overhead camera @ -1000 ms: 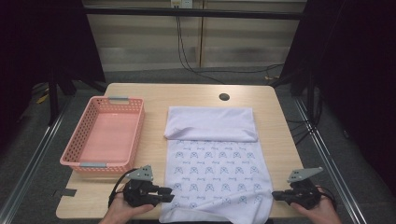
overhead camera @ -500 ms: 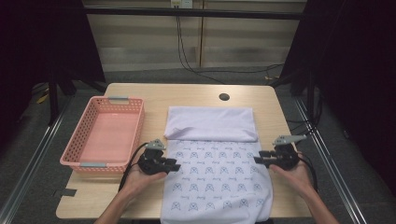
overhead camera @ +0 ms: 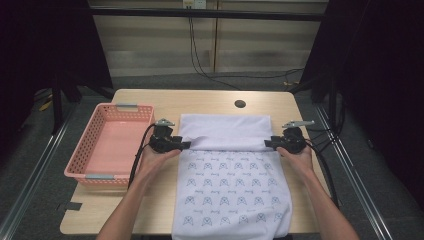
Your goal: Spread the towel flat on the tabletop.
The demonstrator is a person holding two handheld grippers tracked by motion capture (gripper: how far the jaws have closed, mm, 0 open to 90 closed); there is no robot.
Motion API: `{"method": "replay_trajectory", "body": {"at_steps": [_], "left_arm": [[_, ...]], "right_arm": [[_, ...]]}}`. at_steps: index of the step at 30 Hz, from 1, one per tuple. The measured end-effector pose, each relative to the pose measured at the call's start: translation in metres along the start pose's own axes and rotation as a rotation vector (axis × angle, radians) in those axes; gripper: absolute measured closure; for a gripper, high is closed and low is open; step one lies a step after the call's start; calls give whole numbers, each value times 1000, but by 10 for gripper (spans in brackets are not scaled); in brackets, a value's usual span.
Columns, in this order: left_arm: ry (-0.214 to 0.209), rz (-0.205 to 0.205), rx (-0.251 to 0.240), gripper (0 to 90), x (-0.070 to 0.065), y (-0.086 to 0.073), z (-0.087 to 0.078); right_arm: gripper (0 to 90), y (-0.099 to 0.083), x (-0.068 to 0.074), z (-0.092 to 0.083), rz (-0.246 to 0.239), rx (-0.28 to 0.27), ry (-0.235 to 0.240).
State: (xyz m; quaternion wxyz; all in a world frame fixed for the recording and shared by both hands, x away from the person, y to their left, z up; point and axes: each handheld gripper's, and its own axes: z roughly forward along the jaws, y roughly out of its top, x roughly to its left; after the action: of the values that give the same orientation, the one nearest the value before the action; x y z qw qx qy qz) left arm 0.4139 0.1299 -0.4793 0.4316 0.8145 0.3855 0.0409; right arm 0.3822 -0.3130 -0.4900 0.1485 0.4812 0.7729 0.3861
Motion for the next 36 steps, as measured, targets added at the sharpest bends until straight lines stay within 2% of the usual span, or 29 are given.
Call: {"method": "replay_trajectory", "body": {"at_steps": [1, 3, 4, 6, 7, 8, 9, 11, 16, 18, 19, 20, 22, 23, 25, 26, 27, 28, 29, 31, 32, 34, 35, 36], "left_arm": [[10, 13, 18, 483, 1, -1, 4], [45, -1, 27, 464, 3, -1, 11], [43, -4, 27, 490, 5, -1, 13], [25, -21, 16, 700, 6, -2, 16], [15, -29, 5, 778, 5, -1, 16], [-10, -23, -2, 828, 4, -1, 14], [-11, -16, -13, 856, 2, 1, 12], [-40, -33, -67, 866, -1, 7, 5], [-42, 3, -156, 874, -12, 27, -23], [-35, 3, -165, 874, -12, 31, -29], [-29, 11, -147, 873, -11, 32, -29], [-24, 5, -137, 872, -10, 31, -28], [-22, -7, -126, 871, -6, 27, -24], [-22, -16, -127, 871, -6, 25, -21], [-26, -14, -106, 869, -6, 22, -17], [-22, -13, -101, 869, -5, 22, -15], [-25, -11, -99, 867, -4, 22, -14], [-31, -25, -109, 866, -3, 22, -13], [-30, -34, -112, 866, -2, 22, -13], [-26, -33, -103, 865, 0, 22, -12], [-22, -27, -93, 865, 1, 21, -11], [-25, -40, -97, 866, 1, 19, -11], [-25, -38, -93, 868, 2, 19, -12], [-28, -41, -94, 869, 2, 19, -13]], "right_arm": [[582, -1, -1, 1, 2, 9, -6], [585, -2, -4, 2, 13, 18, -6], [613, -2, -4, 2, 16, 24, -5], [723, -2, -6, 4, 30, 27, 17], [804, -3, -6, 5, 37, 27, 29], [888, -3, -6, 4, 38, 24, 33], [900, -2, -6, 3, 40, 11, 42], [900, 3, -8, -4, 66, -36, 59], [900, 25, -17, -39, 82, -130, 53], [900, 31, -19, -52, 67, -150, 64], [892, 32, -19, -54, 64, -145, 74], [765, 30, -19, -52, 64, -126, 70], [669, 25, -17, -41, 54, -77, 47], [638, 21, -17, -34, 60, -60, 62], [589, 15, -16, -19, 63, -17, 40], [588, 13, -15, -12, 62, 5, 43], [580, 12, -15, -6, 53, 17, 39], [570, 12, -14, -1, 56, 25, 37], [571, 12, -14, 3, 53, 30, 41], [579, 10, -14, 9, 54, 58, 11], [620, 8, -15, 11, 57, 72, 31], [828, 5, -13, 11, 48, 81, 46], [858, 5, -12, 10, 42, 83, 69], [867, 7, -10, 8, 34, 83, 60]]}}
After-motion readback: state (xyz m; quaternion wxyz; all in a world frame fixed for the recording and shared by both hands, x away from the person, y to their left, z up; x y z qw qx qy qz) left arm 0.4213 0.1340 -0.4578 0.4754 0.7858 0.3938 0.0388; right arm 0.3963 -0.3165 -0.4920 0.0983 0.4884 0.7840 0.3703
